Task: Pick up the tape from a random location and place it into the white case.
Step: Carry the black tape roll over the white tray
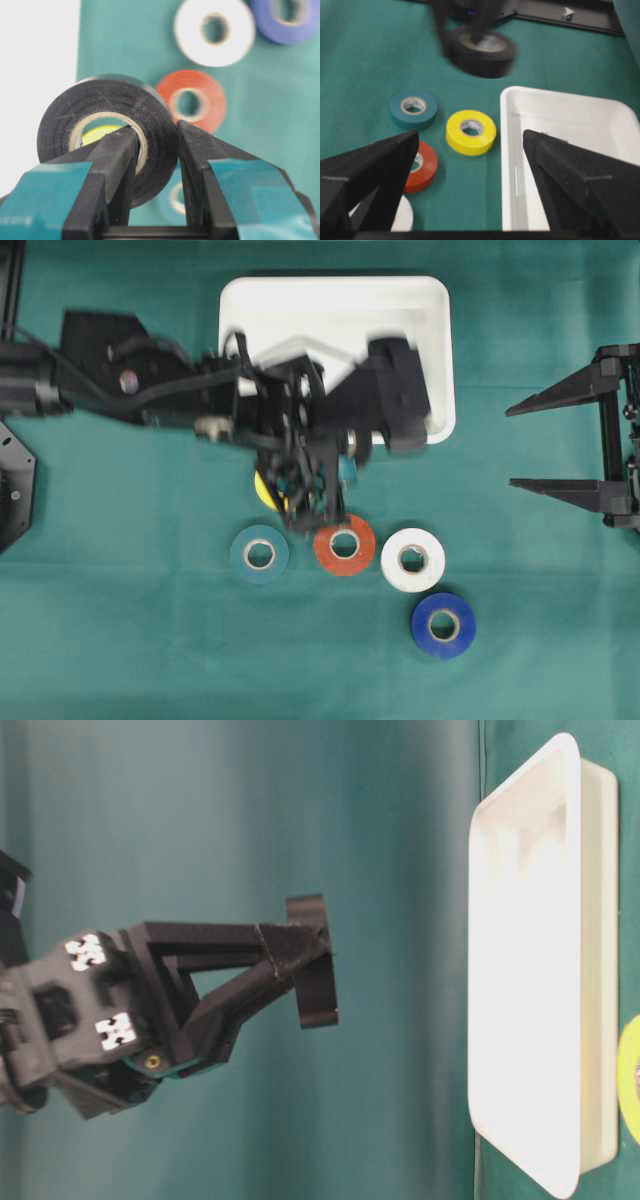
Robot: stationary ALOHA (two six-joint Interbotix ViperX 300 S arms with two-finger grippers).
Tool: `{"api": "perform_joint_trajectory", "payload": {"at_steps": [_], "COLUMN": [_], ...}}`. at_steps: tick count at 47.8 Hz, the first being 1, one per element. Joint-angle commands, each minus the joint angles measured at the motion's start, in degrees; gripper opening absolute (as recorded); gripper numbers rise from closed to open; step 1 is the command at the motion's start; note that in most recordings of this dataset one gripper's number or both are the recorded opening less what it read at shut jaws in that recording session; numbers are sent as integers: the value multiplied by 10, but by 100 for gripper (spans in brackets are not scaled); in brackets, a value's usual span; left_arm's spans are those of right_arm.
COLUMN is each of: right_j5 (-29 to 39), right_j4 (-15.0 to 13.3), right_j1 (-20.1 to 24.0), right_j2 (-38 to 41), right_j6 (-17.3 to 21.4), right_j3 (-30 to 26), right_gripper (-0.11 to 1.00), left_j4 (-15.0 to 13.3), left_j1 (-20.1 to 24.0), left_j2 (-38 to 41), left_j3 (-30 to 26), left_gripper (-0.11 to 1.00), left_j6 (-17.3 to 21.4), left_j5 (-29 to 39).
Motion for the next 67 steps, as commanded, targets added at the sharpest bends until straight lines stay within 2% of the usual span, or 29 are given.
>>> {"api": "perform_joint_trajectory", "payload": {"at_steps": [1, 16, 29, 39, 67], "right_j5": [-1, 1, 1, 1, 4], "right_j4": [-1, -1, -2, -6, -6], "right_j1": [-1, -1, -1, -1, -1], "right_j2": [4, 5, 5, 5, 5], "right_j6": [-1, -1, -2, -2, -2], "right_j3": [-12, -12, -12, -12, -13], "right_gripper": [91, 91, 91, 91, 91], "left_j4": [2, 2, 1, -1, -4], "left_j1": [23, 106, 149, 159, 159], "left_j2": [-28, -33, -34, -34, -35], "left_j3": [1, 7, 7, 7, 11], "left_gripper": [19, 19, 19, 19, 19], "left_j6": [7, 75, 106, 121, 120], "left_j5": [-10, -25, -47, -47, -47]}}
